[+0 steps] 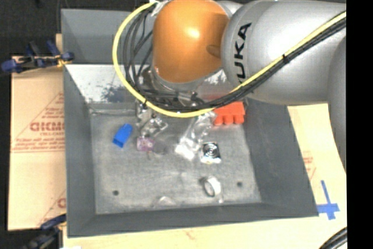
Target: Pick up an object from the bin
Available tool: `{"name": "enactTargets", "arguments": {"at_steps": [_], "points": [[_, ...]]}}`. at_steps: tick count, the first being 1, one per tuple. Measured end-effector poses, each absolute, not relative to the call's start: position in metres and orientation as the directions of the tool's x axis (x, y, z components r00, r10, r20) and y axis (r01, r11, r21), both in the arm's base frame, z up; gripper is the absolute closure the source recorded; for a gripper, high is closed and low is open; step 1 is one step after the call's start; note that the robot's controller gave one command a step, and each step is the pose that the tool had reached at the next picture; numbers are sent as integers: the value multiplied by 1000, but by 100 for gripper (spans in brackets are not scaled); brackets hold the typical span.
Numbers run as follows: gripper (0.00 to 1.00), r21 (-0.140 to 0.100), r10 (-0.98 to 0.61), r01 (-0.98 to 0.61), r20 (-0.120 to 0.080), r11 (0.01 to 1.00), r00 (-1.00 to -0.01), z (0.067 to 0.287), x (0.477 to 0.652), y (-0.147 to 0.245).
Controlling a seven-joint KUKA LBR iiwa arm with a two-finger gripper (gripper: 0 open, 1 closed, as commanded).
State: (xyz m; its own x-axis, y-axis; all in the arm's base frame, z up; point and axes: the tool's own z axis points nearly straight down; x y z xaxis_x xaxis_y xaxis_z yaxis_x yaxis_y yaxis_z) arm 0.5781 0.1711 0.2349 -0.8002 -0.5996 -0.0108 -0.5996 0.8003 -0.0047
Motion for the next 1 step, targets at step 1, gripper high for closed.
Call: {"name": "enactTargets", "arguments": {"at_steps": [1], "points": [[100,-2,-958,-958,-2,287,-287,163,616,124]]}}
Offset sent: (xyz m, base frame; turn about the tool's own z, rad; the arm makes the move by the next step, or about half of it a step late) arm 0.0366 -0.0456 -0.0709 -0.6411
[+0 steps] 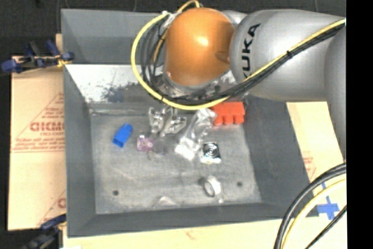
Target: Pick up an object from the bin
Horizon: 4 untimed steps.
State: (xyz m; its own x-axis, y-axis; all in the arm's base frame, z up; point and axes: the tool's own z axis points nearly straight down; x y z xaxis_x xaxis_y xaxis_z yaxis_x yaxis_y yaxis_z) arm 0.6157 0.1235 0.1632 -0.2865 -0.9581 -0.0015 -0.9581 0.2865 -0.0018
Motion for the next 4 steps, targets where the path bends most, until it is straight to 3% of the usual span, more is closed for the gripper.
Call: {"name": "enactTargets", "arguments": {"at_steps": [1,2,3,4], "points": [[100,-9,-958,-958,-5,286,-286,230,613,121],[100,4,-993,-993,-2,117,-117,132,604,127],[100,-9,-995,-995,-7,101,-101,191,614,176],[100,8,-996,-996,-2,91,-91,108,569,205]]}}
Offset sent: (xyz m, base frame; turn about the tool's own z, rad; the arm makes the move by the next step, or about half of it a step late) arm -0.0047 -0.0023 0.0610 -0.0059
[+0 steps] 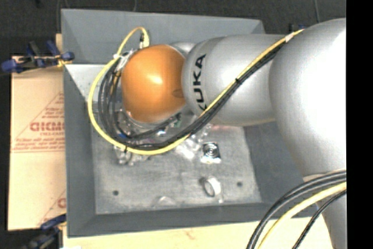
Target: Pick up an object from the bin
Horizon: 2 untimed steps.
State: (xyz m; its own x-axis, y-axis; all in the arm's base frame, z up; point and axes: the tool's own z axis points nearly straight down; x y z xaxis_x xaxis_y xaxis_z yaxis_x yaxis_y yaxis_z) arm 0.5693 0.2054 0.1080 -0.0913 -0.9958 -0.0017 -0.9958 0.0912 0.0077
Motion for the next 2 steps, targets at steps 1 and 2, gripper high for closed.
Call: {"name": "enactTargets", "arguments": {"at_steps": [1,2], "points": [[100,-4,-925,-925,-1,-380,380,118,605,200],[100,-12,-934,-934,-1,-358,358,182,638,205]]}}
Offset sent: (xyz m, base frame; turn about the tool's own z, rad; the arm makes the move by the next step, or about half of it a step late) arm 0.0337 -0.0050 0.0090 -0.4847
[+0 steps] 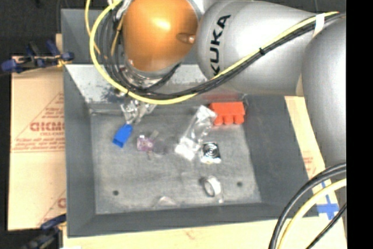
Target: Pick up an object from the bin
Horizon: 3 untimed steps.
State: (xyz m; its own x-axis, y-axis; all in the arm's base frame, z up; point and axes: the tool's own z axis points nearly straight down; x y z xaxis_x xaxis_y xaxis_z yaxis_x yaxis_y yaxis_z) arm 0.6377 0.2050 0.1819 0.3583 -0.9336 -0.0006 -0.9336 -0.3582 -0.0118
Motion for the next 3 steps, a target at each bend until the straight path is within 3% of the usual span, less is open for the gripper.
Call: {"name": "enactTargets", "arguments": {"at_steps": [1,2,3], "points": [[100,-2,-501,-501,2,-866,866,245,630,131],[100,0,-343,-343,-7,-939,939,130,654,173],[100,-1,-343,-343,-3,-939,939,130,632,155]]}}
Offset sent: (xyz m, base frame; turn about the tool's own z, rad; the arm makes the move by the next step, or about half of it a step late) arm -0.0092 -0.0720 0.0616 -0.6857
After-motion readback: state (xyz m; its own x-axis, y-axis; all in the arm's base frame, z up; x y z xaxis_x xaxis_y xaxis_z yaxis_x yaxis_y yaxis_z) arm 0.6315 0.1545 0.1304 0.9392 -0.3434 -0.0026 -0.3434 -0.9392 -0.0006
